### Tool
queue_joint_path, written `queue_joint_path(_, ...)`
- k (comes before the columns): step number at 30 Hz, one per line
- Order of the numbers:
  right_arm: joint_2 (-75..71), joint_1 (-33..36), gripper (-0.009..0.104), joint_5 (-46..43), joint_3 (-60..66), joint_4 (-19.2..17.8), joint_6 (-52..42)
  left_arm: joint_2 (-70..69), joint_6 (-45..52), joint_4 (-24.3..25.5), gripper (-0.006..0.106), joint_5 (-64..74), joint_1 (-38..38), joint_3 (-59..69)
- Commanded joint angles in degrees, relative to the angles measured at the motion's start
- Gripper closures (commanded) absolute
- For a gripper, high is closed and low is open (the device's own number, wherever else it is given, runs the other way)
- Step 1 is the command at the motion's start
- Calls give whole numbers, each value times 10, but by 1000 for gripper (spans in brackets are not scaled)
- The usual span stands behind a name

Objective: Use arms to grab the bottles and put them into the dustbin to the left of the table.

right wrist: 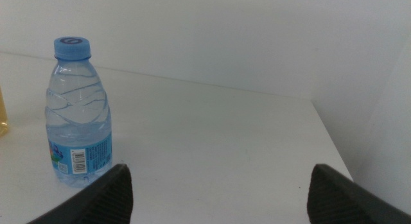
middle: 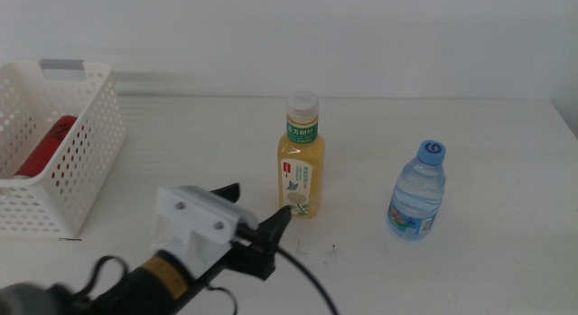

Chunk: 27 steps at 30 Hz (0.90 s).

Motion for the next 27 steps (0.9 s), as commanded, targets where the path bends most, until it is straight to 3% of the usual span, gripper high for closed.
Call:
queue_joint_path(1, -2, -3, 7, -5, 2, -6, -3, 47, -18, 8, 7, -45, -3, -28)
queue_joint_path(21, -2, -3, 7, -5, 2, -6, -3, 181, -25, 3, 7, 63, -1, -222)
queue_joint_path(27, -2, -3, 7, -5, 2, -6, -3, 237, -25, -30, 7, 63, -1, -274)
